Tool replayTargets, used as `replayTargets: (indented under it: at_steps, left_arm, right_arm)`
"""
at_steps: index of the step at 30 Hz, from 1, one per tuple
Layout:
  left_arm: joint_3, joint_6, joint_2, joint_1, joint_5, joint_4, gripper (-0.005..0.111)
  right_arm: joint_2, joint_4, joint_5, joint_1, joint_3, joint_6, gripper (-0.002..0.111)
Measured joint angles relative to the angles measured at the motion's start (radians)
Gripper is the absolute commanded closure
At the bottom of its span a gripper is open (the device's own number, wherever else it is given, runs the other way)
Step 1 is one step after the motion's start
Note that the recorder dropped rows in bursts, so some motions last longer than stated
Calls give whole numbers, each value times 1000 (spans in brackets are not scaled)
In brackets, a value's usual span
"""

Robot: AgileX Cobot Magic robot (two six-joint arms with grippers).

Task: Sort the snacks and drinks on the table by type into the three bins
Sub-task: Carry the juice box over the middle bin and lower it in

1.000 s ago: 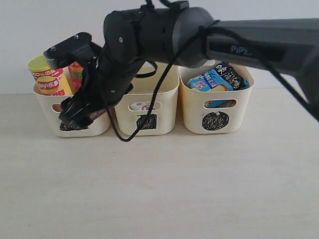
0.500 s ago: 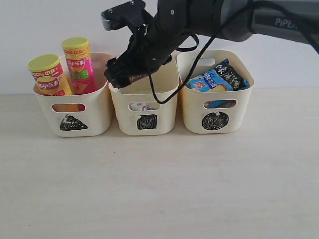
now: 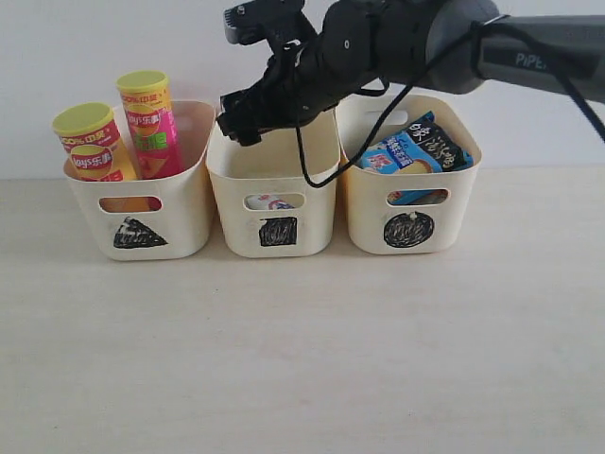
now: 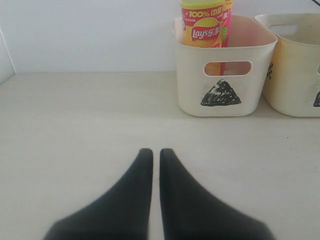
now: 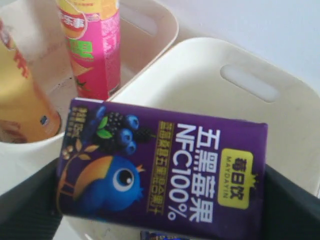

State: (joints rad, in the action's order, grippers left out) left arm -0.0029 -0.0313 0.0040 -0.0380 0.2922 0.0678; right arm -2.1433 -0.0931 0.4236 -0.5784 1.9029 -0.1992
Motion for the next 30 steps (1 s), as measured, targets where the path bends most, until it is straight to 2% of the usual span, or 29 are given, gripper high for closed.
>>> replayTargets:
  at_steps: [12, 19, 21, 23, 27, 28, 30]
  left_arm:
    - [0, 0, 0, 0, 0, 0, 102]
    - [0, 0, 0, 0, 0, 0, 102]
    - [0, 0, 0, 0, 0, 0, 102]
    - [0, 0, 0, 0, 0, 0, 102]
    - [0, 0, 0, 0, 0, 0, 102]
    - [0, 0, 0, 0, 0, 0, 102]
    - [0, 0, 0, 0, 0, 0, 102]
  right_arm:
    - [-73, 0, -72, 47, 0, 233, 105]
    - [-93, 0, -87, 53, 0, 278, 105]
    - [-98, 0, -87, 53, 0, 278, 97]
    - [-102, 0, -87, 53, 0, 280, 81]
    - [-108, 0, -87, 53, 0, 280, 37]
    - [-109, 0, -87, 53, 0, 280, 31]
    - [-109, 0, -87, 53, 0, 280, 30]
